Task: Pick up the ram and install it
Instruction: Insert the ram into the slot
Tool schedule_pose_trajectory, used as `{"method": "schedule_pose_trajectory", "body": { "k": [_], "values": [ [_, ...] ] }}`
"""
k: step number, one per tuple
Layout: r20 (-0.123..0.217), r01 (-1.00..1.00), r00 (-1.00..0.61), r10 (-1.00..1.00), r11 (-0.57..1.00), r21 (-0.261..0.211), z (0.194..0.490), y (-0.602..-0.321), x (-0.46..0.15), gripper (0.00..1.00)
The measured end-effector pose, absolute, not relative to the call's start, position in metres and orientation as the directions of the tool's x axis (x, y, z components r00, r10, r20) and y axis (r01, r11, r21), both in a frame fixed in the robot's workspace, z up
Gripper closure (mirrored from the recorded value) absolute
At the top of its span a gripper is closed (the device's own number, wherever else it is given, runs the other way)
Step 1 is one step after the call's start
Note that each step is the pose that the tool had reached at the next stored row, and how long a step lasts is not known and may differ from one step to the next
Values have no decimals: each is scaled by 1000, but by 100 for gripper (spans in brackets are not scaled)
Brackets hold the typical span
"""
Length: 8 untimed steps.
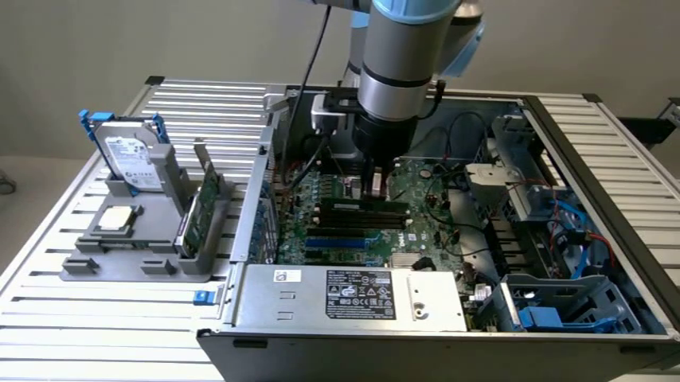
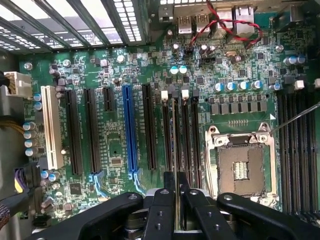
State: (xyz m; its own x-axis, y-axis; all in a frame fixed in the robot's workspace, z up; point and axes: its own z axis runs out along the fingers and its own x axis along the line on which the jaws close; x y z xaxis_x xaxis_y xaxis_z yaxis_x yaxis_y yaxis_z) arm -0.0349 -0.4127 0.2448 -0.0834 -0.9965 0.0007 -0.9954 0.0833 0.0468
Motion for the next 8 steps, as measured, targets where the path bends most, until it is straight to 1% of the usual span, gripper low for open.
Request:
{"method": "schedule_pose_trajectory", "body": {
  "k": [8],
  "values": [
    [1, -997, -59, -998, 59, 47, 234, -412, -35, 86]
  ]
}}
